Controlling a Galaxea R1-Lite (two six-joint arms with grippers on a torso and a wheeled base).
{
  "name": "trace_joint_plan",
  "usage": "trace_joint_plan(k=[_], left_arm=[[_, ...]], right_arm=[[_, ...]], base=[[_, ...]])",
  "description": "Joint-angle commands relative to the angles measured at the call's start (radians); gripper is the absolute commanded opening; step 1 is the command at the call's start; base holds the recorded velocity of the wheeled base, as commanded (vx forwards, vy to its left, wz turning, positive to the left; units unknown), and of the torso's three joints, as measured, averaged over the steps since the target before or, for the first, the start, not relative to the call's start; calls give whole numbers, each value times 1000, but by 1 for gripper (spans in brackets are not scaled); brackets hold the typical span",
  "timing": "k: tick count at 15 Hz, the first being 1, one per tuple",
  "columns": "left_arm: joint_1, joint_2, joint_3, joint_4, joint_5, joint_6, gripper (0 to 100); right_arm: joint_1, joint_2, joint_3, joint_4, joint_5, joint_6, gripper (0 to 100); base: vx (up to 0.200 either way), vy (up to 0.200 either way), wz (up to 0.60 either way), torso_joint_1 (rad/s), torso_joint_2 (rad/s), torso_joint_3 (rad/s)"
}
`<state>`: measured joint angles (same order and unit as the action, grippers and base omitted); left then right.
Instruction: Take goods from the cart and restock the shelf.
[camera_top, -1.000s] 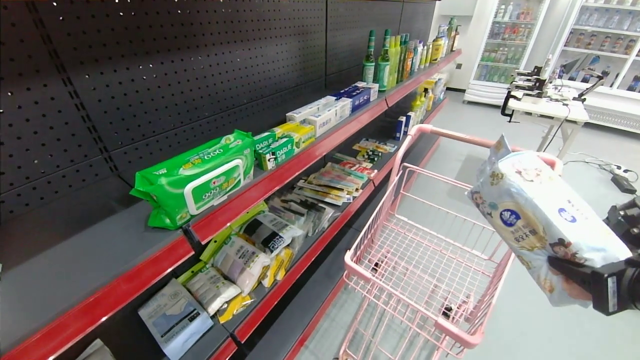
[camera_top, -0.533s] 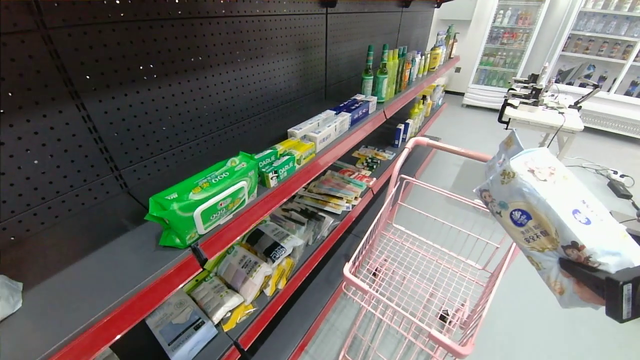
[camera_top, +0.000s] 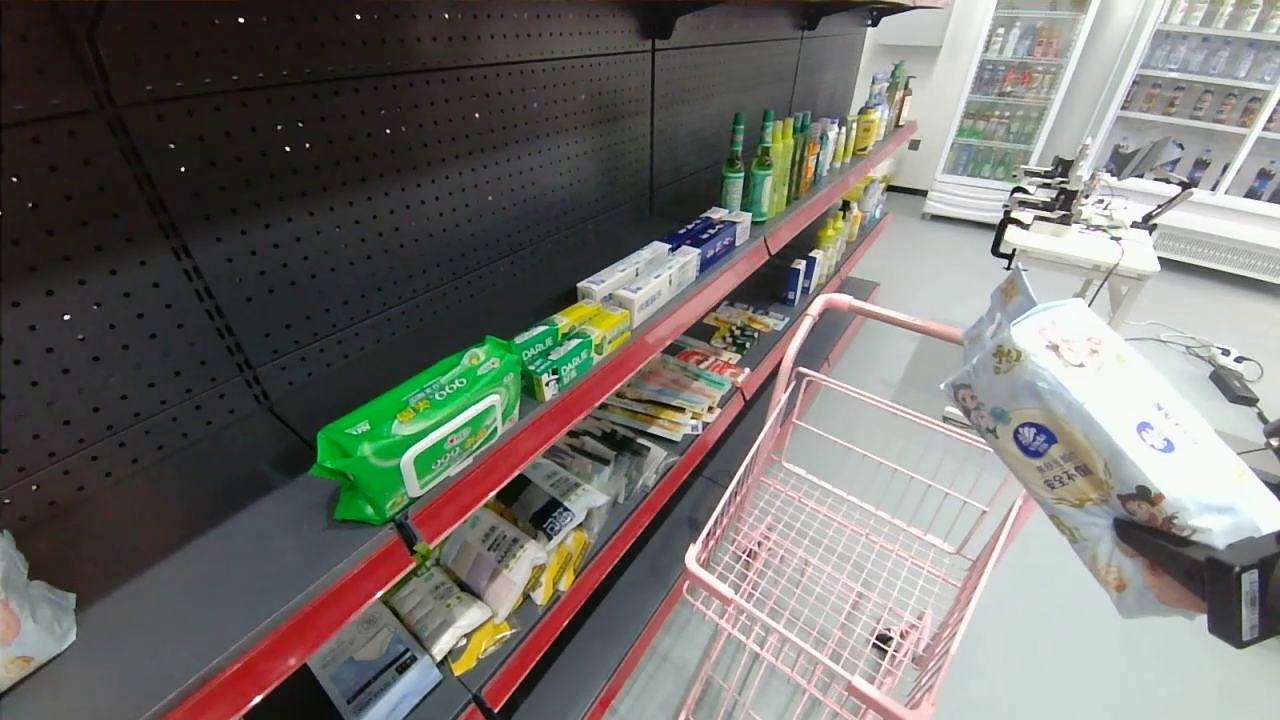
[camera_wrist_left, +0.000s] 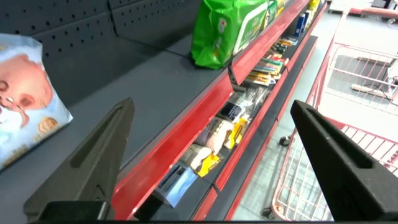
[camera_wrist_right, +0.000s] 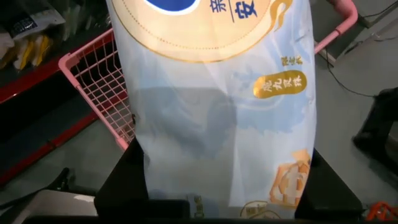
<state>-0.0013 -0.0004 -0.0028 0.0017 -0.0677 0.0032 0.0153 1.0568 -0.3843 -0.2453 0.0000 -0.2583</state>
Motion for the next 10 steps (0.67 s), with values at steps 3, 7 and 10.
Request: trace_joint_plan(k=[3,7,10], left_arm=[[0,0,0,0,0,0,100],[0,0,1,0,0,0,100],[0,0,0,0,0,0,100]], right_arm=[[2,15,-2,0,2,-22,0],[3,17,-4,0,2,-36,0],[3,20,-4,0,2,-38,0]], base=[[0,0,0,160,-349,-194],[0,0,0,165,-339,-188],[0,0,0,124,-258,-139]])
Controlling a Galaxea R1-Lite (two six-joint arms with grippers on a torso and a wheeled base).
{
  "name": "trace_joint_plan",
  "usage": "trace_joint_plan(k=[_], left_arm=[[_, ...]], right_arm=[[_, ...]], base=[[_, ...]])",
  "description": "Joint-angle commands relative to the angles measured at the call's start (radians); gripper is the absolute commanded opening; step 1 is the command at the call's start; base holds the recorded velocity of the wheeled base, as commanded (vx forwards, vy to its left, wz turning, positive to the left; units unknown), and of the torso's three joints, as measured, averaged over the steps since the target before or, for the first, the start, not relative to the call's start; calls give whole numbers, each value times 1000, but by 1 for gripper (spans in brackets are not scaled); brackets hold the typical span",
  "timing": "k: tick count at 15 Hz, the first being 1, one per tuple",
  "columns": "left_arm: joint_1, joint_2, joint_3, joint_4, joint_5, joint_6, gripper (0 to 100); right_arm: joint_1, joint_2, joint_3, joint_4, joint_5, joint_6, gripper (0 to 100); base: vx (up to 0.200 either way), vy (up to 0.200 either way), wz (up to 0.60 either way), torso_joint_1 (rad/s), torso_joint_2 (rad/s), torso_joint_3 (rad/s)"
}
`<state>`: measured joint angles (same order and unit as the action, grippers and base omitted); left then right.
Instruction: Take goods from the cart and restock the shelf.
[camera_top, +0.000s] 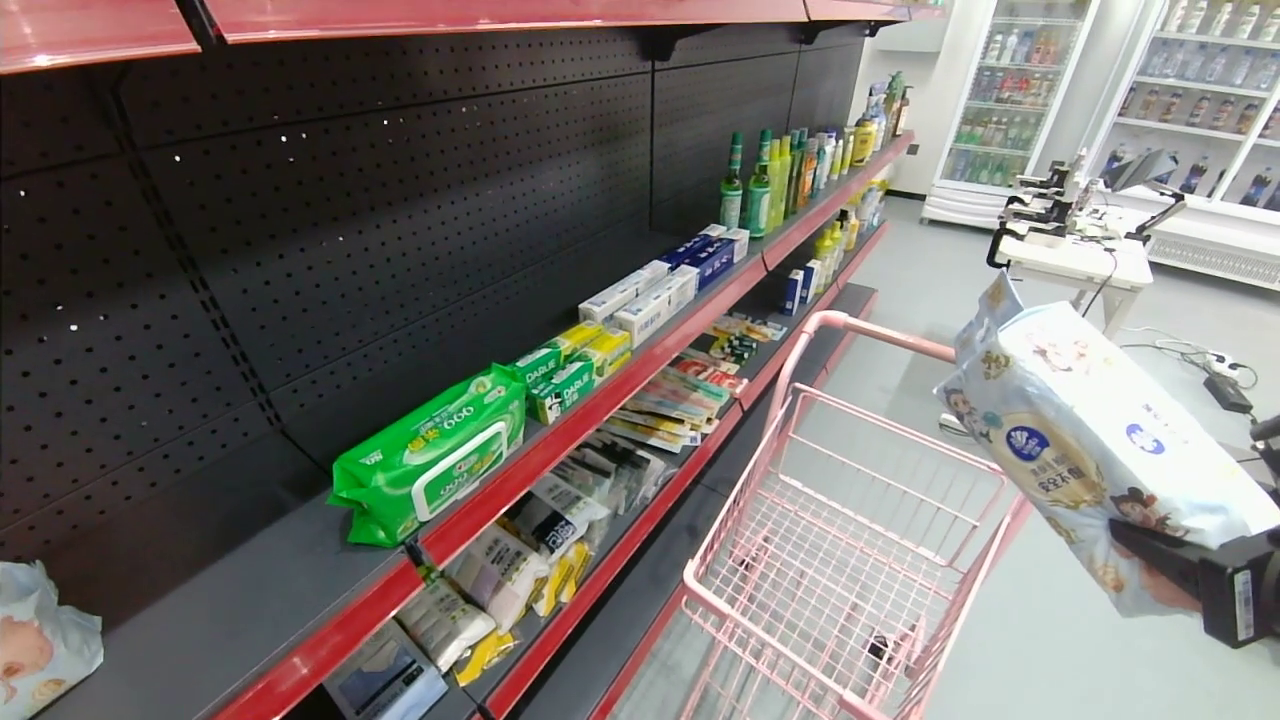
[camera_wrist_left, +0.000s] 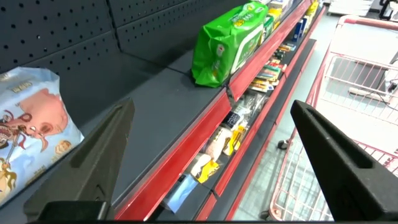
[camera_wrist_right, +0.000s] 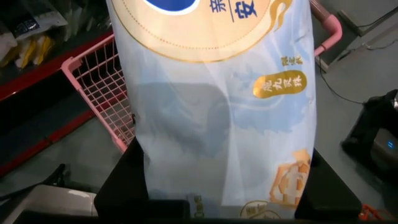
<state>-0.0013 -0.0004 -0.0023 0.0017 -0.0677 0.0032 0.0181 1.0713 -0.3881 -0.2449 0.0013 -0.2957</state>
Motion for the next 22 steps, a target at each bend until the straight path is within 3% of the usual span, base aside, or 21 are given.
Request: trace_joint_plan(k=[1,8,22], left_arm=[[0,0,-1,0,0,0,100],[0,0,-1,0,0,0,100],[0,0,-1,0,0,0,100]], right_arm=[[0,12,0,-1,-1,0,0],[-1,16,-8,-2,-1,-26,0],[0,13,-29,-4,-3,-56,0]], base=[[0,0,0,100,-217,-110],[0,0,0,65,-134,-73],[0,0,600,3,0,3]])
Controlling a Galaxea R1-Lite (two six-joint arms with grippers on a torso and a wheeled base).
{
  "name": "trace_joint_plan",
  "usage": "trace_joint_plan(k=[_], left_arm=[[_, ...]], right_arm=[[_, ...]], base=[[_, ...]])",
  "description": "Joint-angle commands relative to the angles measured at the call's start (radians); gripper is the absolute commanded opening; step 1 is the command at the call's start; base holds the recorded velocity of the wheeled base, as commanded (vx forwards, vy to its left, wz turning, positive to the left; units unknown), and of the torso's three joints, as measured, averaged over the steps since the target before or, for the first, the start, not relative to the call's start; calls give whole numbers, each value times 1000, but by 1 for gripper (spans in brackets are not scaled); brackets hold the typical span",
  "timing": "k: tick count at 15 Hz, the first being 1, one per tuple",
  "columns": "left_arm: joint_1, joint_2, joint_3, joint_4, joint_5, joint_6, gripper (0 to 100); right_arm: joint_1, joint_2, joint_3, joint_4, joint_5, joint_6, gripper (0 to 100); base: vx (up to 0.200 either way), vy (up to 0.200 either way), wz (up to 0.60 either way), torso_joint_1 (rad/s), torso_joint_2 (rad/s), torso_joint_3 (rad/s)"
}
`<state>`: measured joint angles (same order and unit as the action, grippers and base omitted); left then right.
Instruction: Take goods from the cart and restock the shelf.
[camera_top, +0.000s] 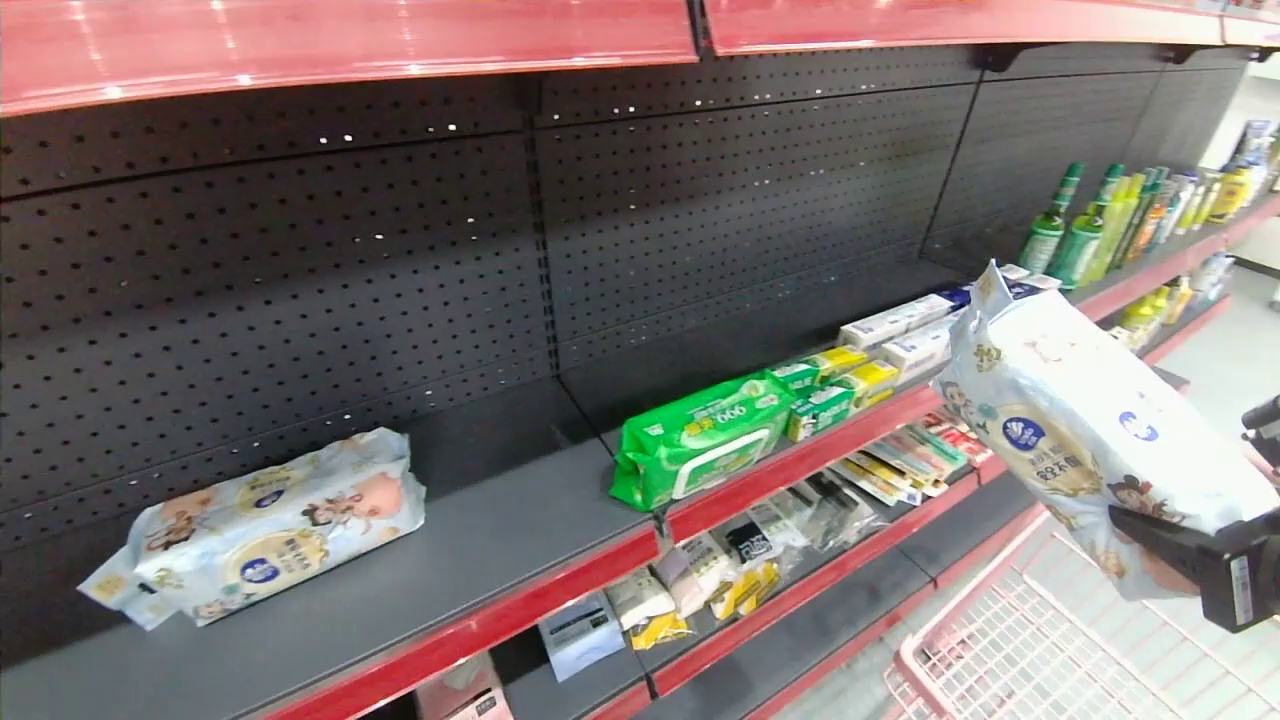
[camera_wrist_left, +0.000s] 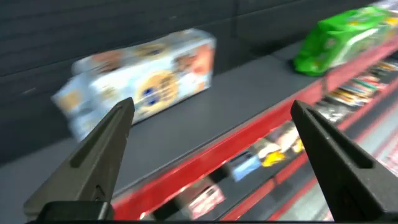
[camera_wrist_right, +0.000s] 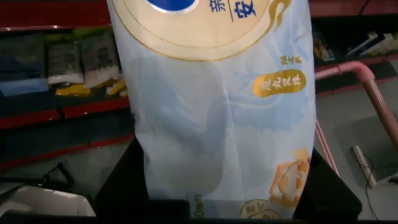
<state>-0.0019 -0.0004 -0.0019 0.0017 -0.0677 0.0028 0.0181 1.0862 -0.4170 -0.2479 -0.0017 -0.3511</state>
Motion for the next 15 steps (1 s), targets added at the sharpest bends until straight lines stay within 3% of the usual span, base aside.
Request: trace_joint_plan(k=[1,10,15], left_arm=[[0,0,0,0,0,0,100],[0,0,0,0,0,0,100],[0,0,-1,0,0,6,100]], right_arm=[[0,-3,0,-1,0,0,0],[0,-3,-11,-1,0,0,0],[-3,-80,-3,-2,35,1,0]], base=[[0,0,600,7,-2,2],[0,0,600,4,2,2],[0,0,0,0,0,0]])
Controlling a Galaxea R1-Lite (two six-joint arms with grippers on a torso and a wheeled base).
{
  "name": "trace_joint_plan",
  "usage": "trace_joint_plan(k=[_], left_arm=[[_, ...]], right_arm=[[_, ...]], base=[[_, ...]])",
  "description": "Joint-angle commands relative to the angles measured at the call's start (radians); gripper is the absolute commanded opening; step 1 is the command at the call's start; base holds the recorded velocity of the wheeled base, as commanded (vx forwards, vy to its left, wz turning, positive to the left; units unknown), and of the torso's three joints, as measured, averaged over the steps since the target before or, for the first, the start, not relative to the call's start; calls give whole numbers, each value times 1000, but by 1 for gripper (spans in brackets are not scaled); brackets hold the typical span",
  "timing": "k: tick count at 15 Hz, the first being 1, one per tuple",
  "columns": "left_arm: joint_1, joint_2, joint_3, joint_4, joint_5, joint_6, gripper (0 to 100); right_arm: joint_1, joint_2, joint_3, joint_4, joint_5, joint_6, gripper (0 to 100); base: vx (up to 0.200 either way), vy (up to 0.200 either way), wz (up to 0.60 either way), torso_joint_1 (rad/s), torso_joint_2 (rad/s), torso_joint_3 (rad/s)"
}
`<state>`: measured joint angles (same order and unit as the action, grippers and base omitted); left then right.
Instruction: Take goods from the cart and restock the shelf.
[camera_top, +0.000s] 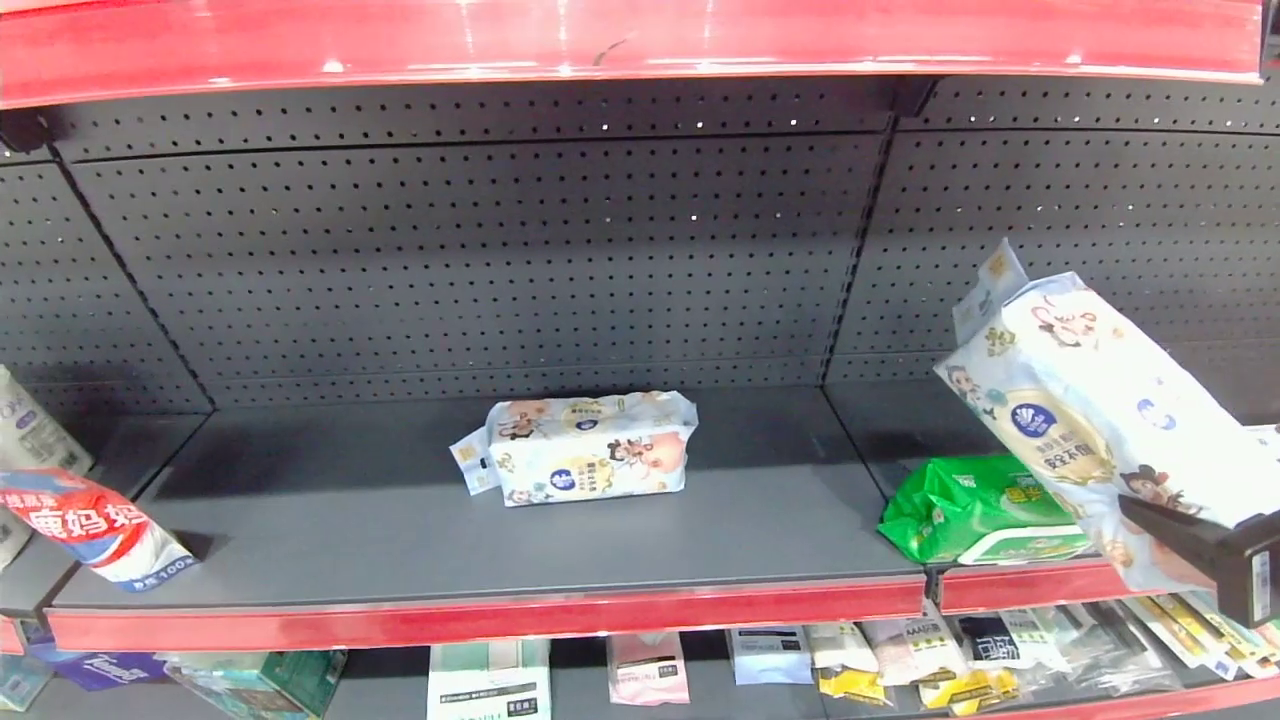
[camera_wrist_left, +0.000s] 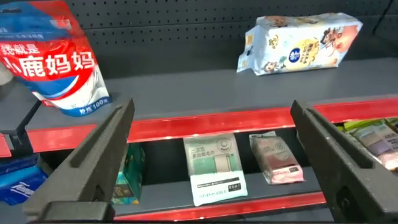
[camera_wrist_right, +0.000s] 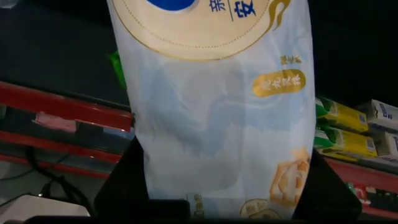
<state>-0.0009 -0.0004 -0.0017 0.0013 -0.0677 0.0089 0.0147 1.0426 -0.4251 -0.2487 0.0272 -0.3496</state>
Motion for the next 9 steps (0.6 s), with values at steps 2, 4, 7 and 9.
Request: trace_joint_plan(k=[2,4,7,9], left_arm=[[-5,22,0,0,0,0,100],[-7,36,-1,0,0,3,100],[-18,92,-4,0,3,52,100],[24,86,-4,0,23,54,100]], right_arm=[[-1,-98,8,-3,60,7,0],[-2,-165,25,3,108,9,0],[-9,-240,52,23,60,24,0],[-10,-234,12,22,16,72,0]], base=[[0,0,0,0,0,0],[0,0,0,0,0,0],[0,0,0,0,0,0],[0,0,0,0,0,0]])
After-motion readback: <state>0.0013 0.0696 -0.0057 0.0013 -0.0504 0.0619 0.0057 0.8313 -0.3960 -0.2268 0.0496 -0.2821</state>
